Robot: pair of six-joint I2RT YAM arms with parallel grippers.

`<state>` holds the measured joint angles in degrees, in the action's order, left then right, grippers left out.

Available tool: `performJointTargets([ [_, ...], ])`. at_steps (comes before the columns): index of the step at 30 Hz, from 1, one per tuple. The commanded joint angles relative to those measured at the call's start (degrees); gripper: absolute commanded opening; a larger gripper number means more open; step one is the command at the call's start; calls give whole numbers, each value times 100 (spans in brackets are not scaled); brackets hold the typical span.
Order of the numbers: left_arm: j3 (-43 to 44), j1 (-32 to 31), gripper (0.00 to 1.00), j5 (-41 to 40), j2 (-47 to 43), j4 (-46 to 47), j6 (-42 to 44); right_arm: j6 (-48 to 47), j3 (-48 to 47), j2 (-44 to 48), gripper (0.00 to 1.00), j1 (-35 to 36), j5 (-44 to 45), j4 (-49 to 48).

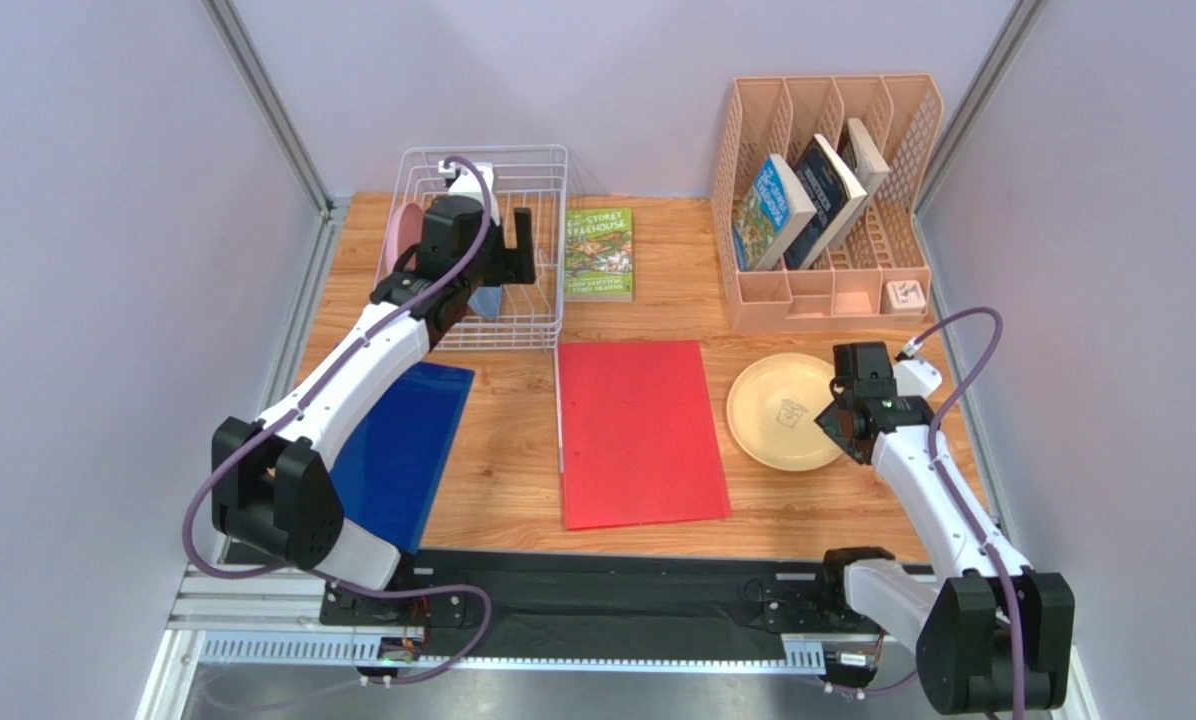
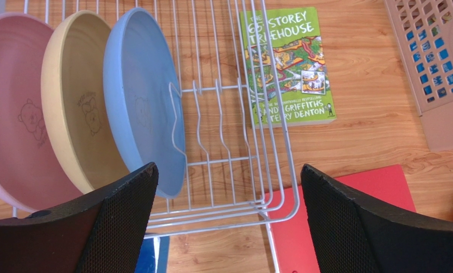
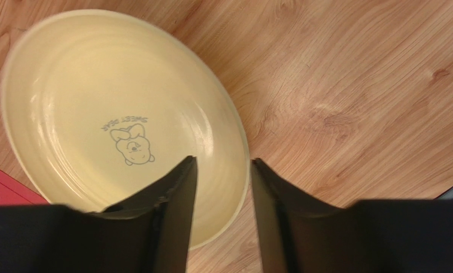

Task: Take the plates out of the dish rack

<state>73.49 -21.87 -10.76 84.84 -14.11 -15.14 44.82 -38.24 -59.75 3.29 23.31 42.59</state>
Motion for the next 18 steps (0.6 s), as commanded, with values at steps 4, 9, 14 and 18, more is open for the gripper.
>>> performJointTargets([
  [4,209,148,100,-39,94,14,98,27,-149,463,73,-21,455,83],
  [9,227,279,100,-189,147,31,160,-367,-560,736,86,-21,613,-84],
  [14,393,438,100,-522,322,-31,239,-895,-1141,719,87,-13,482,-409],
  [18,473,464,99,-1067,533,57,406,-1220,-1432,552,87,-4,60,-857],
])
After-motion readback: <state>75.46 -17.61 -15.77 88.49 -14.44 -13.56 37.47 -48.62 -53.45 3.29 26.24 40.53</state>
